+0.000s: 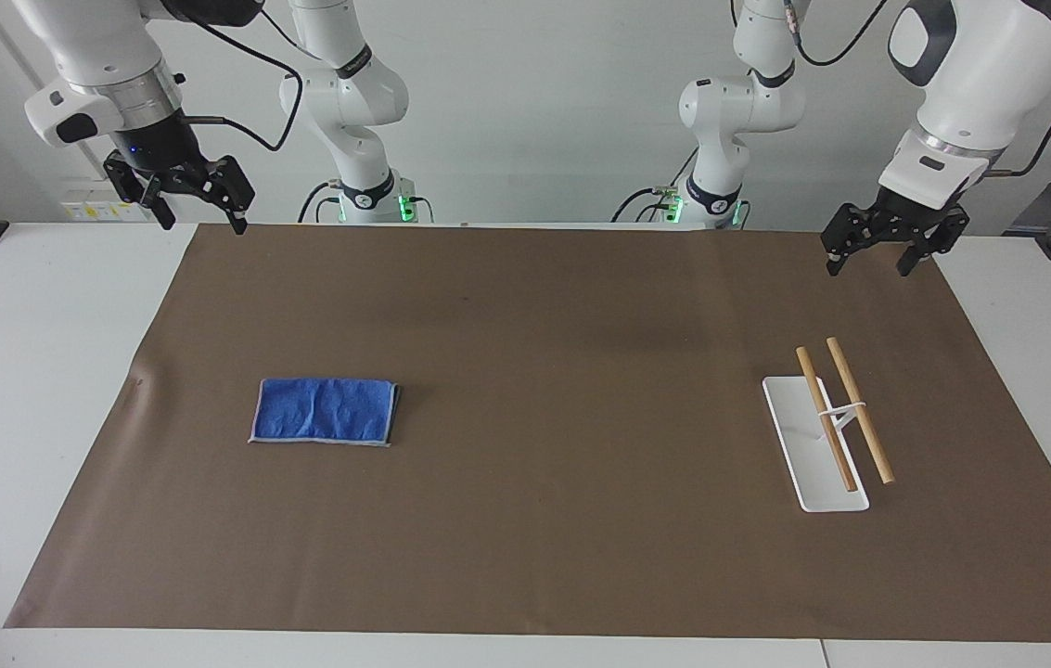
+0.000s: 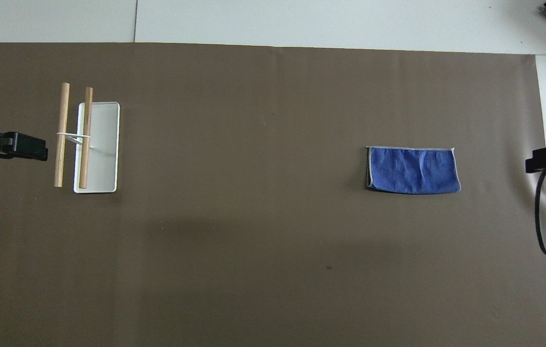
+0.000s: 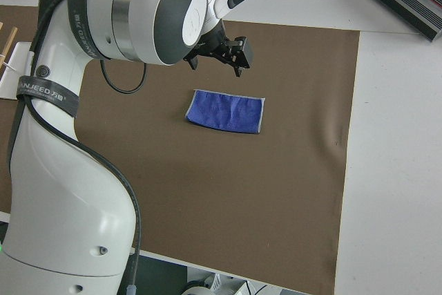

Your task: Right arm passes towel to left arm to hang

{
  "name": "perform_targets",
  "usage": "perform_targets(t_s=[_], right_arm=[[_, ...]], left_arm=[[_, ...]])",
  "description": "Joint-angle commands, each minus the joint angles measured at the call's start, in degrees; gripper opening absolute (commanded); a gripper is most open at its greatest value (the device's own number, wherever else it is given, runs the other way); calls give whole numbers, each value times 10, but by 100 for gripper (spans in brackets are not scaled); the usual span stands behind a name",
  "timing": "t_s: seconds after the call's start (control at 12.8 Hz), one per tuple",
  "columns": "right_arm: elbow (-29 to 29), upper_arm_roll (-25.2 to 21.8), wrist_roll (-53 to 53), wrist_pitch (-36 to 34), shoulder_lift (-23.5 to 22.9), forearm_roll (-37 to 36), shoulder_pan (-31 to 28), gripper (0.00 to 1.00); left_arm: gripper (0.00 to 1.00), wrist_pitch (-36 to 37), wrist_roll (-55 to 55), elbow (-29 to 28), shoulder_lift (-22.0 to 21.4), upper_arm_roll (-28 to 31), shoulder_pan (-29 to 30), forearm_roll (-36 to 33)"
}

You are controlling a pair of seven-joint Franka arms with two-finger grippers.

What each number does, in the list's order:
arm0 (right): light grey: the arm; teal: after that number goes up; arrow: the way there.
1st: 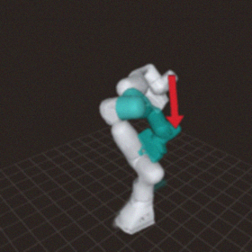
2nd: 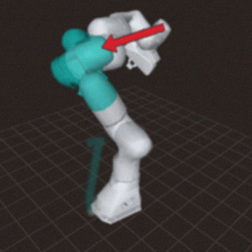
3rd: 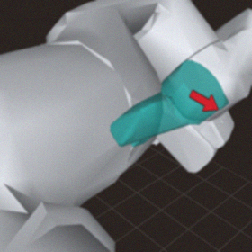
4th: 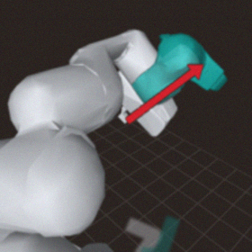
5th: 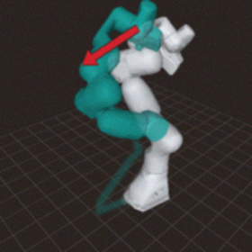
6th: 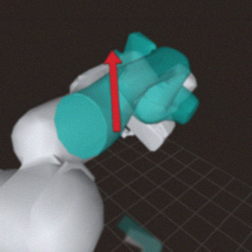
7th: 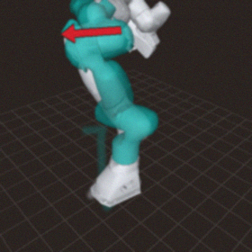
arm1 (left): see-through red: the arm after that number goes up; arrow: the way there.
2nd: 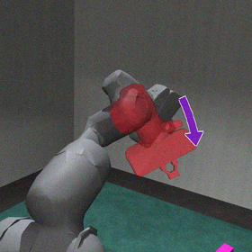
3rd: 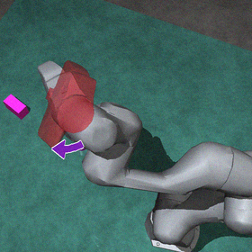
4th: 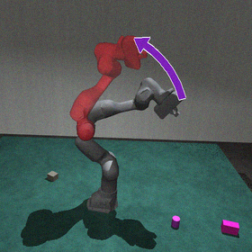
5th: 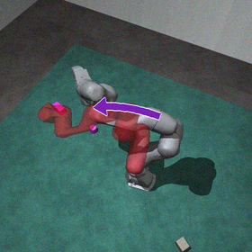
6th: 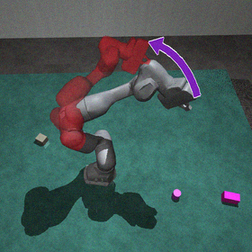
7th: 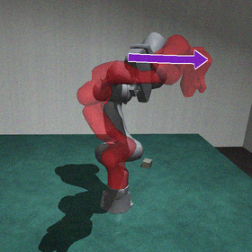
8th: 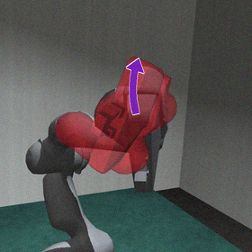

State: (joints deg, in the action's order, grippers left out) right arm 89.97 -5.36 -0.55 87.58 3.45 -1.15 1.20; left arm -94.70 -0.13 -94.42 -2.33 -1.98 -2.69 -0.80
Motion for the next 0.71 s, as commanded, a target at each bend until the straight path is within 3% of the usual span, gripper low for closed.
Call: perform_targets(t_s=[0.0, 0.63], right_arm=[[17, 5, 3, 13, 12, 0, -3, 100], [19, 8, -19, 10, 13, 0, -3, 100]], left_arm=[[100, 2, -2, -5, -5, -4, 5, -10], [100, 2, -2, -5, -5, -4, 5, -10]])
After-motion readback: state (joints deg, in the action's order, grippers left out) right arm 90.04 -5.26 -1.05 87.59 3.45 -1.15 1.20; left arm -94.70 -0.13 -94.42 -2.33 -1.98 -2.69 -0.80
